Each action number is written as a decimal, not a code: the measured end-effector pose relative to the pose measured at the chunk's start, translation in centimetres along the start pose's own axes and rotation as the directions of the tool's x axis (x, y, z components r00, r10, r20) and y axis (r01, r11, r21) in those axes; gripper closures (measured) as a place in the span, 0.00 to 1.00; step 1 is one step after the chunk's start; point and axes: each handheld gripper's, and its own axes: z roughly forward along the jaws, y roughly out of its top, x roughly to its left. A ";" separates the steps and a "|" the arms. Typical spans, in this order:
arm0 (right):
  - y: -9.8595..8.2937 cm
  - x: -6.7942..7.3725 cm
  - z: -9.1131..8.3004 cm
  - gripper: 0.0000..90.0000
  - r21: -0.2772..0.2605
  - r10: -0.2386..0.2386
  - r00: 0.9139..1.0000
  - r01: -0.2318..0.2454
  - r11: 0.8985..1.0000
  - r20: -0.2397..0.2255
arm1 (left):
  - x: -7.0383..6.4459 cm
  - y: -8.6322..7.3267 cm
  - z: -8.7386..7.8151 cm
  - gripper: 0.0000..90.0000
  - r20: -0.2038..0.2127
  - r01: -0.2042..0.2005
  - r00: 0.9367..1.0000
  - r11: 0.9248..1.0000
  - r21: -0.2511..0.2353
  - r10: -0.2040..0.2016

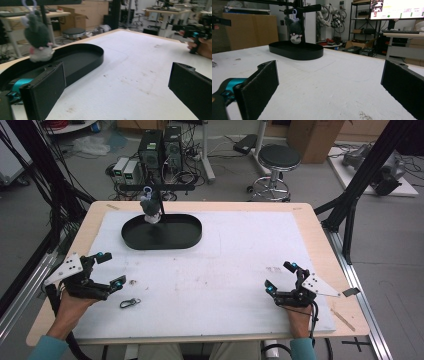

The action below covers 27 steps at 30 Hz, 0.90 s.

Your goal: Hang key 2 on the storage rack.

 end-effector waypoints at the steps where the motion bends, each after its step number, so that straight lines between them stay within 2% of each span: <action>1: 0.0 0.0 0.0 0.01 -0.001 0.002 1.000 -0.002 1.000 0.001 | 0.0 0.1 0.0 0.02 0.022 0.000 1.000 1.000 -0.002 0.000; 4: 0.0 0.0 0.0 0.01 0.001 0.004 1.000 -0.004 1.000 0.000 | 0.0 0.4 0.0 0.02 0.055 -0.041 0.998 0.998 0.056 0.038; 7: 0.0 0.0 0.0 0.01 -0.001 -0.003 1.000 0.003 1.000 0.001 | 0.0 0.8 0.0 0.02 0.095 -0.069 0.994 0.994 0.081 0.061; 11: 0.0 0.0 0.0 0.01 0.000 -0.008 1.000 0.008 1.000 0.002 | 0.0 1.0 0.4 0.02 0.140 -0.118 0.985 0.982 0.148 0.097; 13: 0.0 0.1 0.0 0.01 0.003 -0.004 1.000 0.004 1.000 0.000 | 0.0 1.1 0.7 0.02 0.154 -0.143 0.982 0.971 0.193 0.114; 16: 0.0 0.1 0.0 0.01 0.003 -0.005 1.000 0.005 1.000 0.001 | -0.1 1.4 1.1 0.02 0.179 -0.171 0.975 0.957 0.236 0.130; 18: 0.0 0.1 0.0 0.01 0.004 -0.004 1.000 0.004 1.000 0.001 | -0.3 1.6 1.4 0.02 0.200 -0.197 0.969 0.945 0.261 0.147; 24: 0.0 0.1 0.0 0.01 0.001 -0.009 1.000 0.009 1.000 0.002 | -0.8 1.9 2.2 0.02 0.237 -0.223 0.960 0.924 0.310 0.152; 26: 0.0 0.1 0.0 0.01 0.001 -0.010 1.000 0.010 1.000 0.002 | -1.0 1.8 2.4 0.02 0.250 -0.235 0.956 0.913 0.334 0.154; 27: 0.0 0.1 0.0 0.01 0.002 -0.009 1.000 0.009 1.000 0.001 | -1.0 1.7 2.5 0.02 0.258 -0.249 0.952 0.903 0.350 0.162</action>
